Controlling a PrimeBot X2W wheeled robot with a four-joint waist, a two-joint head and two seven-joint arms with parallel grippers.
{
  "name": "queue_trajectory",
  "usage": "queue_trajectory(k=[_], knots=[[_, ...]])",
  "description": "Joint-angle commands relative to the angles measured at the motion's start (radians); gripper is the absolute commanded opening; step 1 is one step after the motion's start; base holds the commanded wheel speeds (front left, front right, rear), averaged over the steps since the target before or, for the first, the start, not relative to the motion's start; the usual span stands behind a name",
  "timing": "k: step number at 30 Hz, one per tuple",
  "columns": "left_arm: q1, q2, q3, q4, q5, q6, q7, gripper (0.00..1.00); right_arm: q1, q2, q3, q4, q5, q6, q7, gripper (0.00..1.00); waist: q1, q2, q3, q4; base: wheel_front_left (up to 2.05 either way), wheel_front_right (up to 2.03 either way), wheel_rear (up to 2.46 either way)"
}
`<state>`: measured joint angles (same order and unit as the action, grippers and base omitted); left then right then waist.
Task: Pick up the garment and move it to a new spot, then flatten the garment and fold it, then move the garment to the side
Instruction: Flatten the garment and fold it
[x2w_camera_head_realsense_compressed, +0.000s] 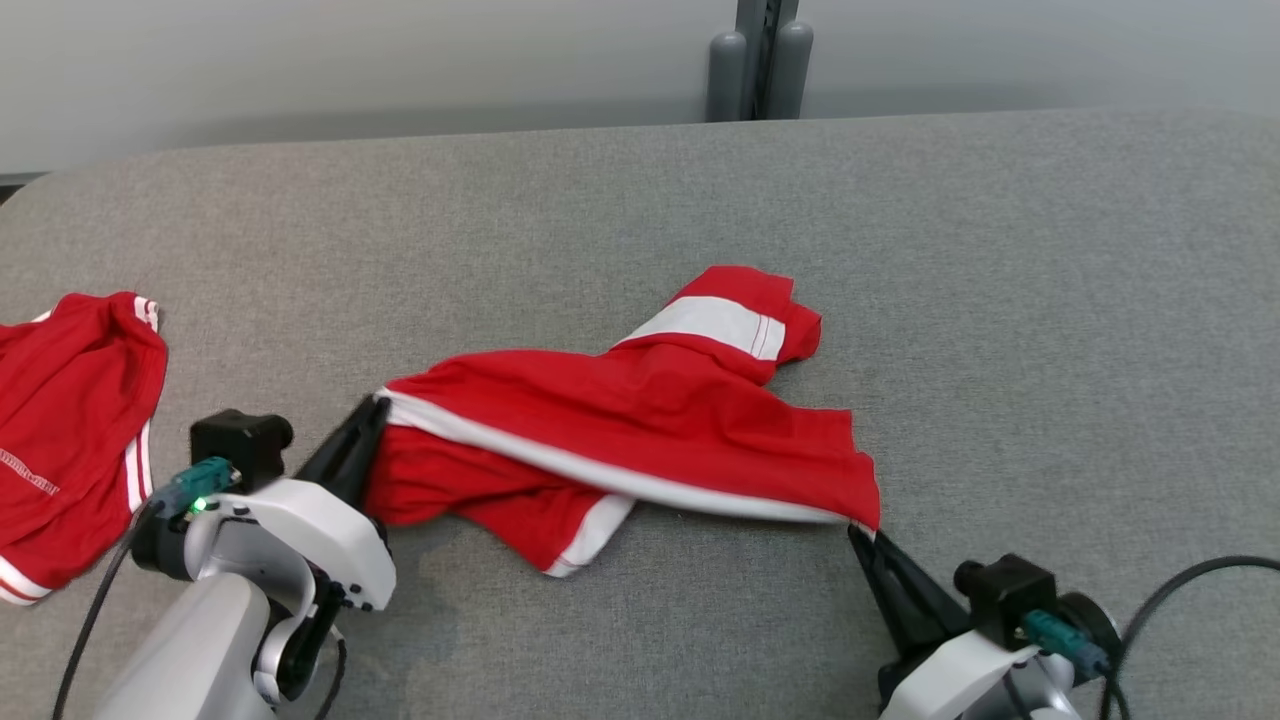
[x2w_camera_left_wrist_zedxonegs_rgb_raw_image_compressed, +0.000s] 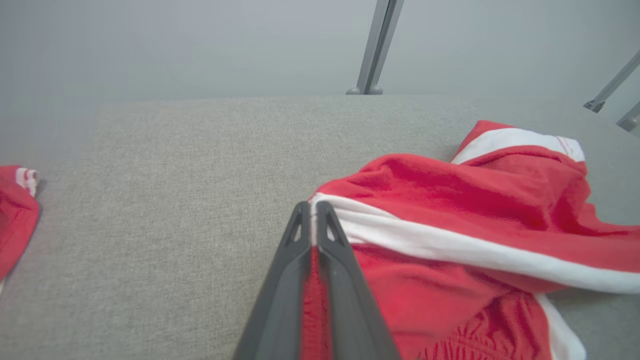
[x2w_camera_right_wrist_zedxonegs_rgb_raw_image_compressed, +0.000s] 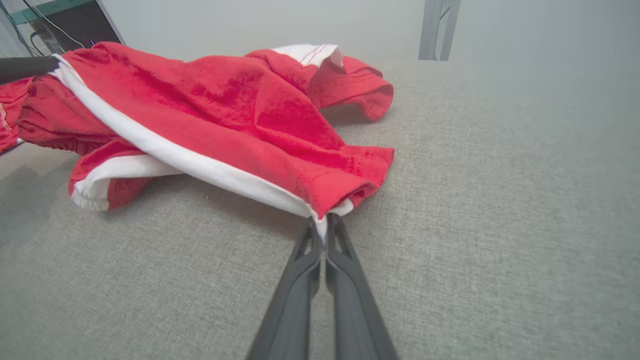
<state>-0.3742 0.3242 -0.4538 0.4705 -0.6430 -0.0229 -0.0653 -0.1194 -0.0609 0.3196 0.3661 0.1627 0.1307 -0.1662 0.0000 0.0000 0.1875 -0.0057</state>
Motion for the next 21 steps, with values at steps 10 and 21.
queue_trajectory(k=[10, 21], knots=[[-0.082, 0.079, -0.001, -0.160, 0.095, 0.061, -0.017, 0.00, -0.062, -0.060, -0.061, -0.220, 0.059, 0.000, 0.037, 0.00, 0.0000, 0.0000, -0.058, -0.027, 0.00, 0.00, 0.00], [-0.192, 0.142, 0.018, -0.385, 0.164, 0.115, 0.021, 0.00, -0.215, -0.154, -0.176, -0.501, 0.030, 0.000, 0.127, 0.00, 0.0000, 0.0000, -0.134, -0.056, 0.00, 0.00, 0.00]])
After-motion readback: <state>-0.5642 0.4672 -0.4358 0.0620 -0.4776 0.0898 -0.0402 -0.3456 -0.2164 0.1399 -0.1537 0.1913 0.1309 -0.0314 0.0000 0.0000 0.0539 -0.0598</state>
